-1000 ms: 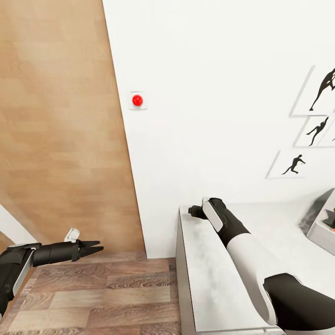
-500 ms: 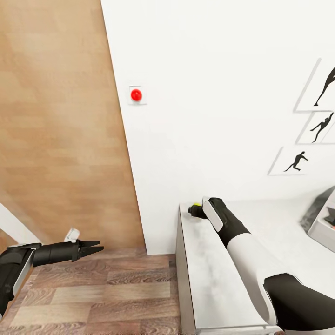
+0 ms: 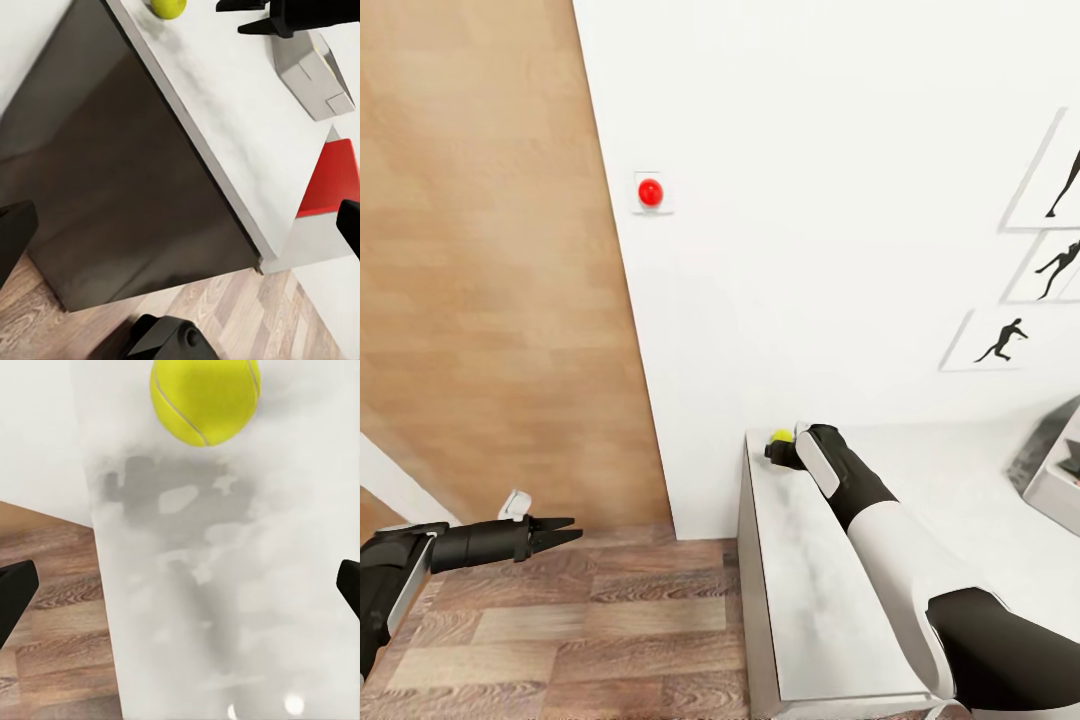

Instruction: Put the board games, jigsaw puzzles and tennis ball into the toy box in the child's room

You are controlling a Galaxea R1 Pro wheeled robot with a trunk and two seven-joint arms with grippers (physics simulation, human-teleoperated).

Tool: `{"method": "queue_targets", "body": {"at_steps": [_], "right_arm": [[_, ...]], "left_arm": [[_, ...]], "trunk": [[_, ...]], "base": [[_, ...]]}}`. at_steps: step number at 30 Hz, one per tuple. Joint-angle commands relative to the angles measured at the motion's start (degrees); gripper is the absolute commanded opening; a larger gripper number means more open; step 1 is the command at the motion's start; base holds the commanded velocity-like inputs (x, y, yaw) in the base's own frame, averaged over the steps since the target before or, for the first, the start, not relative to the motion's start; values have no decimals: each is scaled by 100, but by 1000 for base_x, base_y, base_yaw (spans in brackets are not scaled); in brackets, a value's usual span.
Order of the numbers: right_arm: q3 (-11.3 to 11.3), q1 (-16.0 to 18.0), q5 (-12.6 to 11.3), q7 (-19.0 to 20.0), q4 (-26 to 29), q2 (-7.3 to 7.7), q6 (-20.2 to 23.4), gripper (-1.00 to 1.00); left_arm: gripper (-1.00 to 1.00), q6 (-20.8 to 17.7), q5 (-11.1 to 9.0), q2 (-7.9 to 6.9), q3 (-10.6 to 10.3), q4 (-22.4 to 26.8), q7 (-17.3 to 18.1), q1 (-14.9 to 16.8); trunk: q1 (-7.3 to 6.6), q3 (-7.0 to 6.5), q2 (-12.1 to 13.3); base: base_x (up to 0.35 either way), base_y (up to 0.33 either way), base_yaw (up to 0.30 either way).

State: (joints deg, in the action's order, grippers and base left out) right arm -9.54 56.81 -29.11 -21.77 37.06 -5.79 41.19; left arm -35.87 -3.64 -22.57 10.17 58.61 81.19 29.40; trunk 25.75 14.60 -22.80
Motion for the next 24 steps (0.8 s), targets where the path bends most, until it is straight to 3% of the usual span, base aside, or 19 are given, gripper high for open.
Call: {"method": "queue_targets", "body": {"at_steps": [1, 24], "right_arm": [[-23, 5, -60, -56, 8, 3, 11, 100], [-25, 5, -60, -61, 49, 3, 4, 100]], "left_arm": [[100, -60, -11, -2, 1, 1, 20, 4], [100, -50, -7, -2, 2, 1, 29, 4]], "trunk": [[3, 21, -12], [3, 180, -12]], "base": [[0, 0, 0], [0, 0, 0]]}}
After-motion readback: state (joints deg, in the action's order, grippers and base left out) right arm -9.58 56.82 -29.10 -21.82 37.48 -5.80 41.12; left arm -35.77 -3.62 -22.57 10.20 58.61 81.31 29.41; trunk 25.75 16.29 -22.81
